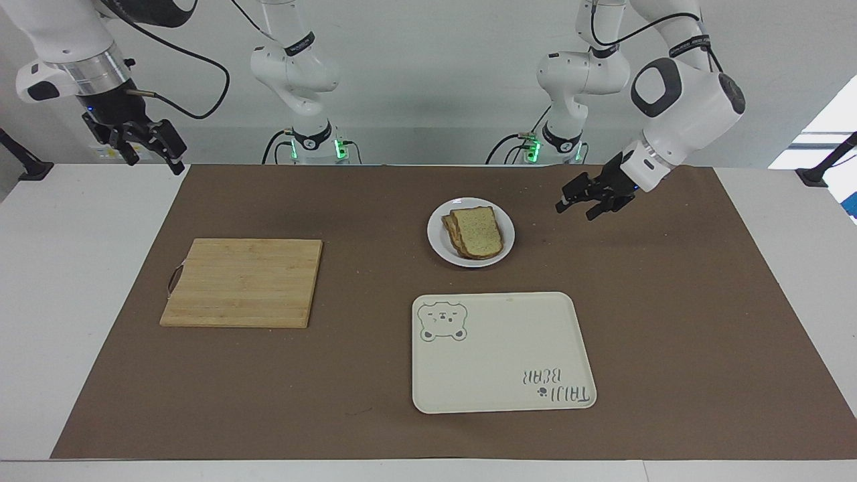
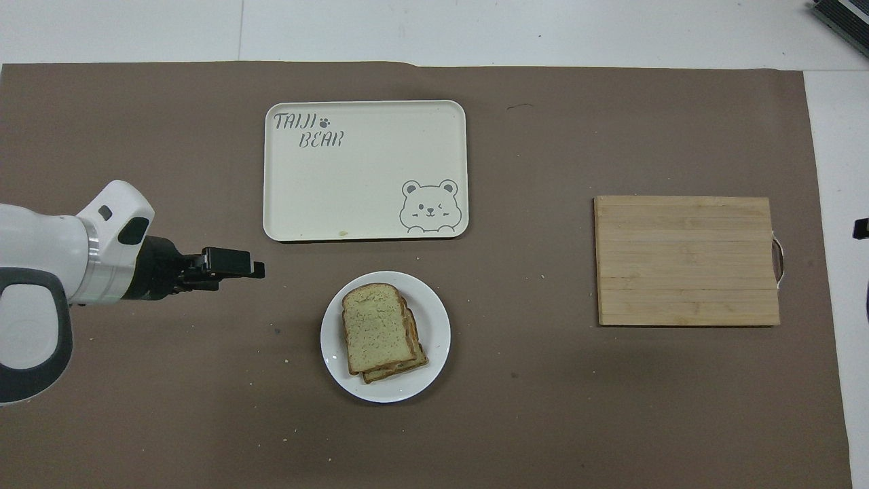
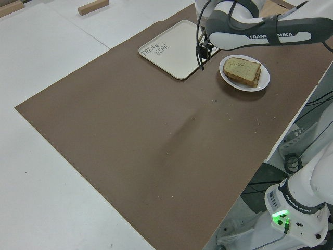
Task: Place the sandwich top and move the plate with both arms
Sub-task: 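Reach the left gripper toward the plate rim nearest it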
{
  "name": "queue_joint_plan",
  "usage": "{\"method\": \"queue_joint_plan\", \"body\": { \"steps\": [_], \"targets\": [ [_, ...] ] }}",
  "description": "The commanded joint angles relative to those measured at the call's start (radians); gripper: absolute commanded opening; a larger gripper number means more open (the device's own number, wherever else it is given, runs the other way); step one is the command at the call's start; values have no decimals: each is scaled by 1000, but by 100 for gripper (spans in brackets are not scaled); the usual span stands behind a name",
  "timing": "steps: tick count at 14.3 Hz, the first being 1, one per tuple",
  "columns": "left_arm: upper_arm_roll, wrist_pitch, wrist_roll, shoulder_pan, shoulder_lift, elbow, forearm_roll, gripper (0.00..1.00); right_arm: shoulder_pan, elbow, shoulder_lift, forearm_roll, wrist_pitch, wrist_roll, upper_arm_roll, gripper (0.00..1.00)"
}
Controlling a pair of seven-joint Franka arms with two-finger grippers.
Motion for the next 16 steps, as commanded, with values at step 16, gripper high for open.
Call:
{"method": "queue_joint_plan", "body": {
  "steps": [16],
  "targets": [
    [12,363,643,-238,67,-410,-568,92,117,22,-14,-59,21,78,-66,100]
  ]
}}
